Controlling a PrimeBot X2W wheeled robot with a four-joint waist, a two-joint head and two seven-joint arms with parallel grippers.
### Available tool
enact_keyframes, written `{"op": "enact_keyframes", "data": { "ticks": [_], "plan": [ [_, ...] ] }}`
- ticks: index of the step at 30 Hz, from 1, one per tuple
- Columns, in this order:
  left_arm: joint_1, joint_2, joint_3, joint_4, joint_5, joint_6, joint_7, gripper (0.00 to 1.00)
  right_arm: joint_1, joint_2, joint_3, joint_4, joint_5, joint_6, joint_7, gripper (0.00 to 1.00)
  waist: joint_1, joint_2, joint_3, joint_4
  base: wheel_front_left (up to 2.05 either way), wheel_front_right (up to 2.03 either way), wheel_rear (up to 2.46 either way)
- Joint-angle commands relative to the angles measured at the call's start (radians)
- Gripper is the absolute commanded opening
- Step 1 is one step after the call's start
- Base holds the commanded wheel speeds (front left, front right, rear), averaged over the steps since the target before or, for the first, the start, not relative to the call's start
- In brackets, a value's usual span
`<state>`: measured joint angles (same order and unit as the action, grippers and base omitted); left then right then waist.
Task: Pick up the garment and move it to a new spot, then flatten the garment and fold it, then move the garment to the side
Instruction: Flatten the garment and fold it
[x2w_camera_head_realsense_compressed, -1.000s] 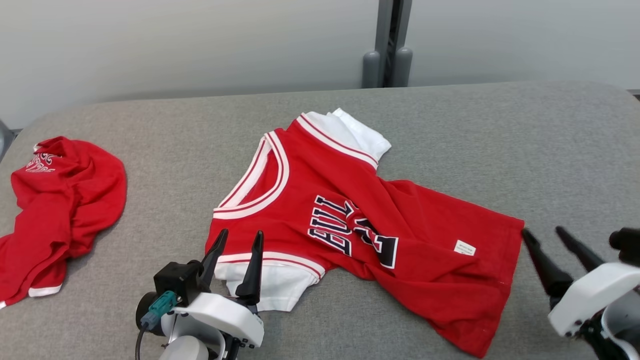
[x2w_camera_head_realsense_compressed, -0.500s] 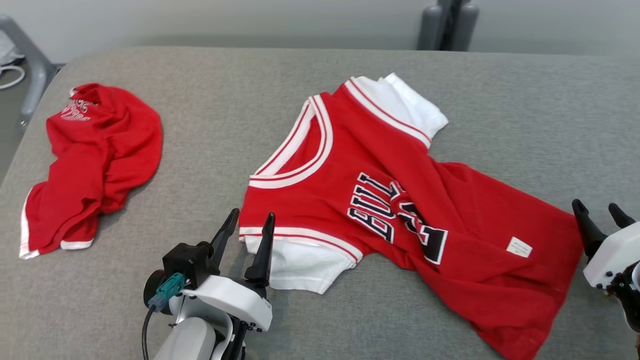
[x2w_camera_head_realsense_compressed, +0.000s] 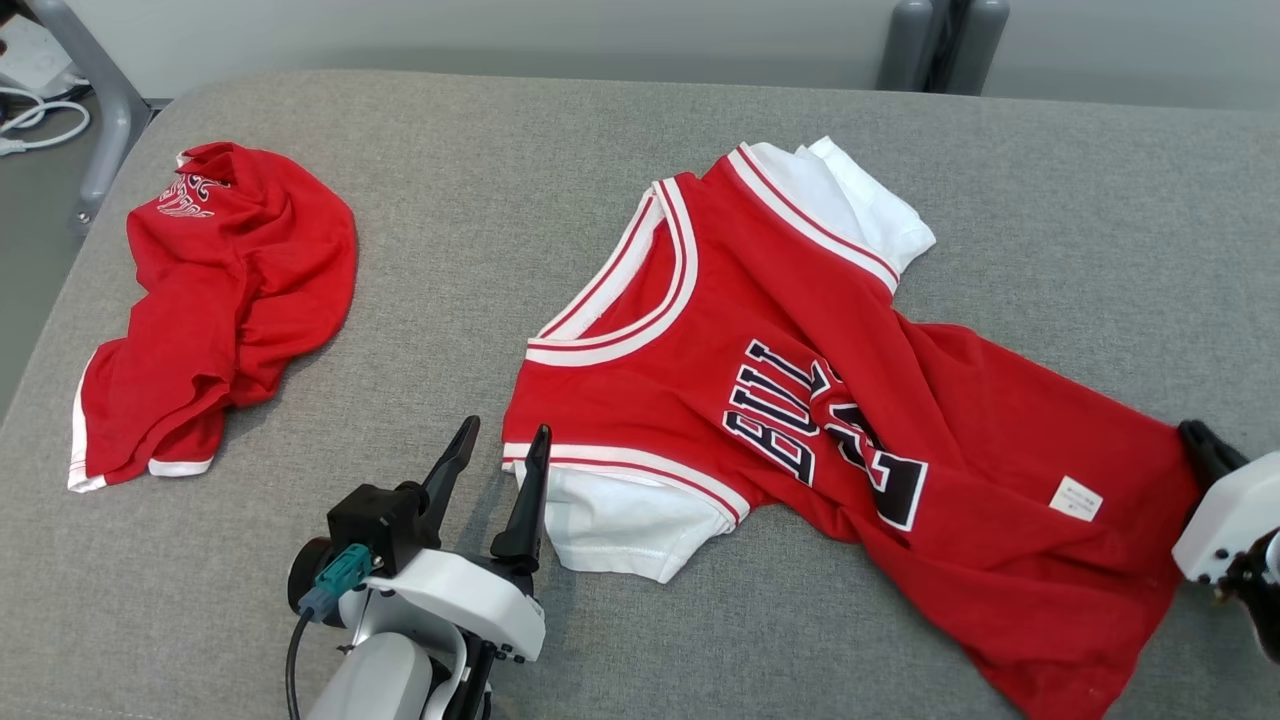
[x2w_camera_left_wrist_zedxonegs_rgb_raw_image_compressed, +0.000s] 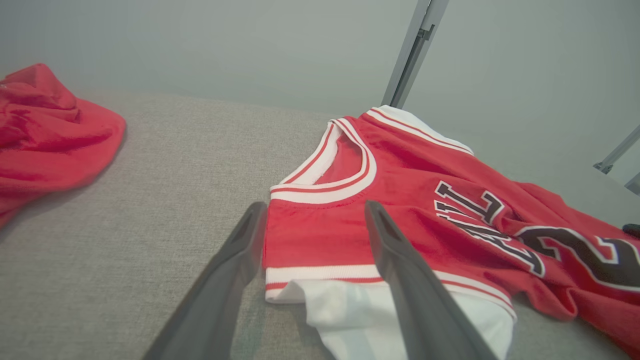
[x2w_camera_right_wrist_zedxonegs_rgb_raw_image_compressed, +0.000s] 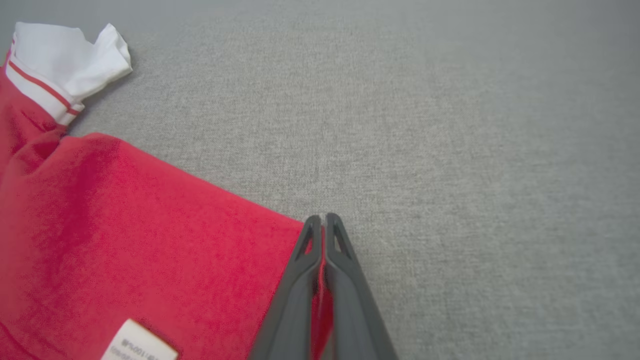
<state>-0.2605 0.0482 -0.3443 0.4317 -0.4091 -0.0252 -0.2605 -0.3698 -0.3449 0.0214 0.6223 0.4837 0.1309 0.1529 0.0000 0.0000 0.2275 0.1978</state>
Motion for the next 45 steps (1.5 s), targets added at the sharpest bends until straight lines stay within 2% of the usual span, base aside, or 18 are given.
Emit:
{"op": "enact_keyframes", "data": {
  "ticks": [1, 7, 13, 17, 22, 23, 24, 30, 33, 40, 45],
  "plan": [
    [-0.013, 0.004, -0.001, -0.001, 0.005, -0.001, -0.005, 1.00, -0.024, -0.016, 0.003, -0.005, 0.001, 0.000, -0.014, 0.00, 0.0000, 0.0000, 0.000, 0.000, 0.00, 0.00, 0.00],
    [-0.022, 0.005, -0.017, -0.009, -0.001, -0.004, -0.005, 1.00, -0.111, -0.101, 0.013, -0.032, -0.029, 0.000, -0.039, 0.00, 0.0000, 0.0000, 0.016, 0.013, 0.00, 0.00, 0.00],
    [-0.039, 0.004, -0.043, -0.009, -0.018, -0.002, -0.005, 1.00, -0.264, -0.193, -0.075, -0.020, -0.116, 0.000, -0.114, 0.00, 0.0000, 0.0000, 0.037, 0.055, 0.00, 0.00, 0.00],
    [-0.041, 0.004, -0.063, -0.012, -0.034, 0.004, -0.005, 1.00, -0.339, -0.216, -0.104, 0.043, -0.186, 0.000, -0.102, 0.00, 0.0000, 0.0000, 0.055, 0.086, 0.00, 0.00, 0.00],
    [-0.055, 0.004, -0.073, -0.018, -0.044, 0.008, -0.005, 1.00, -0.410, -0.222, -0.035, 0.105, -0.207, 0.000, -0.034, 0.00, 0.0000, 0.0000, 0.084, 0.111, 0.00, 0.00, 0.00],
    [-0.059, 0.004, -0.074, -0.020, -0.045, 0.009, -0.005, 1.00, -0.428, -0.226, -0.039, 0.118, -0.207, 0.000, -0.037, 0.40, 0.0000, 0.0000, 0.091, 0.114, 0.00, 0.00, 0.00],
    [-0.061, 0.004, -0.076, -0.021, -0.047, 0.010, -0.005, 1.00, -0.439, -0.225, -0.037, 0.132, -0.210, 0.000, -0.034, 1.00, 0.0000, 0.0000, 0.094, 0.116, 0.00, 0.00, 0.00],
    [-0.066, 0.004, -0.076, -0.023, -0.054, 0.017, -0.005, 1.00, -0.458, -0.202, -0.014, 0.167, -0.251, 0.000, -0.108, 1.00, 0.0000, 0.0000, 0.095, 0.108, 0.00, 0.00, 0.00],
    [-0.064, 0.004, -0.067, -0.022, -0.047, 0.019, -0.005, 1.00, -0.434, -0.160, 0.007, 0.166, -0.255, 0.000, -0.161, 1.00, 0.0000, 0.0000, 0.079, 0.081, 0.00, 0.00, 0.00],
    [-0.053, 0.004, -0.034, -0.016, -0.022, 0.013, -0.005, 1.00, -0.339, -0.057, 0.075, 0.094, -0.163, 0.000, -0.228, 1.00, 0.0000, 0.0000, 0.030, -0.011, 0.00, 0.00, 0.00],
    [-0.032, 0.004, -0.018, -0.008, -0.011, 0.008, -0.005, 1.00, -0.248, -0.006, 0.182, 0.003, -0.069, 0.000, -0.200, 1.00, 0.0000, 0.0000, -0.009, -0.060, 0.00, 0.00, 0.00]
  ]
}}
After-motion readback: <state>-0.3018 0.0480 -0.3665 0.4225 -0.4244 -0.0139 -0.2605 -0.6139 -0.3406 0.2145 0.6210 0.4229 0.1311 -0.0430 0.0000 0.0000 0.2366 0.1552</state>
